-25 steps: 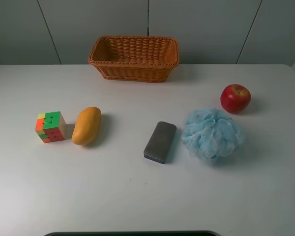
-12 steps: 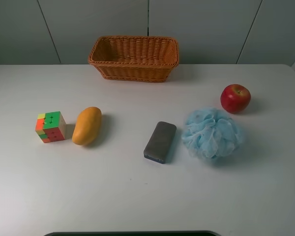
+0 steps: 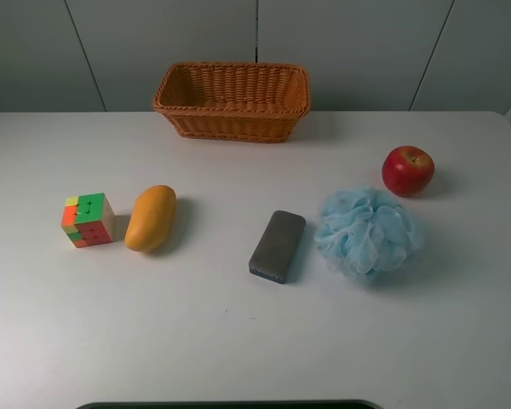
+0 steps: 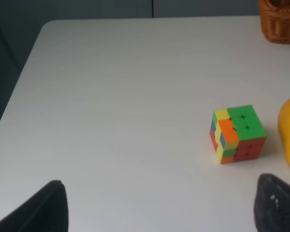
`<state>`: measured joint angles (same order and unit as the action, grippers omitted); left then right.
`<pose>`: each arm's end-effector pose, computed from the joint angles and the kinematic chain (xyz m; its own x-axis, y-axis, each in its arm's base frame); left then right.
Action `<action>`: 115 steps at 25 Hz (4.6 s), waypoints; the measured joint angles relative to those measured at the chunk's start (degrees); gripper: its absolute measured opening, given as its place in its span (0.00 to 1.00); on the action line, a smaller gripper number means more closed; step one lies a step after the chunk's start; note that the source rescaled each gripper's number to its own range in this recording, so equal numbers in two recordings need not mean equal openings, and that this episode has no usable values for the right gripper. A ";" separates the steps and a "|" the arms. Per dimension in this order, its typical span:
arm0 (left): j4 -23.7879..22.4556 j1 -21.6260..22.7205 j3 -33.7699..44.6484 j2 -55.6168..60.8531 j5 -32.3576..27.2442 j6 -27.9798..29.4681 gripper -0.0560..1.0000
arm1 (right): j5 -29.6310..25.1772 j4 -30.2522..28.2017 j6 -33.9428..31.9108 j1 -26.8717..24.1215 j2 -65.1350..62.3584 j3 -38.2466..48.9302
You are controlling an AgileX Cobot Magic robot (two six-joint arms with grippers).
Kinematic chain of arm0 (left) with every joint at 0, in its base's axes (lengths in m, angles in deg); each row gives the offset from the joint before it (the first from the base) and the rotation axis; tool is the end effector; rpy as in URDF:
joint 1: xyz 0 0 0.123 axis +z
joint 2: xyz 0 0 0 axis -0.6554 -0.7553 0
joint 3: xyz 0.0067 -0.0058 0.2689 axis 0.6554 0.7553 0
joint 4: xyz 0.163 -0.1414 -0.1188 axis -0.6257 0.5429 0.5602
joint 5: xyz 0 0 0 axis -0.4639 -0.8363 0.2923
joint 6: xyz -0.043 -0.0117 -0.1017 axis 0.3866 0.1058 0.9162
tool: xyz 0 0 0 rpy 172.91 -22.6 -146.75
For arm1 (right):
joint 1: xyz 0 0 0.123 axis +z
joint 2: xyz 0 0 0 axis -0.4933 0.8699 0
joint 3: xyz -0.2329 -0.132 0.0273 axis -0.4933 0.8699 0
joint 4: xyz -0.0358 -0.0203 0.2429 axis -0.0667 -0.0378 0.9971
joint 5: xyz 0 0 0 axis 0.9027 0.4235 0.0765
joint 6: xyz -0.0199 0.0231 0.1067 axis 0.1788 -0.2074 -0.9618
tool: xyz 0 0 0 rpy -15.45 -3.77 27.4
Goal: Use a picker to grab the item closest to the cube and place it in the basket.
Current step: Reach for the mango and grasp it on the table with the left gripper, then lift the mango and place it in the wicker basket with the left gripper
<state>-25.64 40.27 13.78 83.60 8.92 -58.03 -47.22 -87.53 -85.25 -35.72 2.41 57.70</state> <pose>0.0192 0.0083 0.2746 -0.4355 -0.0466 -0.8990 -0.0796 0.9967 -0.0132 0.0207 -0.0055 0.2652 -0.4819 -0.0058 -0.8762 0.1061 0.9922 -0.0649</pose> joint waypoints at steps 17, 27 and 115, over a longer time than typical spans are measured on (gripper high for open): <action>10.14 -1.66 -38.07 -53.94 -0.50 3.84 1.00 | 0.00 0.00 0.00 0.00 0.00 0.00; 4.98 -22.14 -38.12 -78.97 5.93 11.99 1.00 | 0.00 0.00 0.00 0.00 0.00 0.00; -7.00 -28.05 -87.62 -142.42 46.25 3.67 0.06 | 0.00 0.00 0.00 0.00 0.00 0.00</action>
<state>-32.64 12.22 -73.84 -58.82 55.17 -54.36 -47.22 -87.53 -85.25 -35.72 2.41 57.70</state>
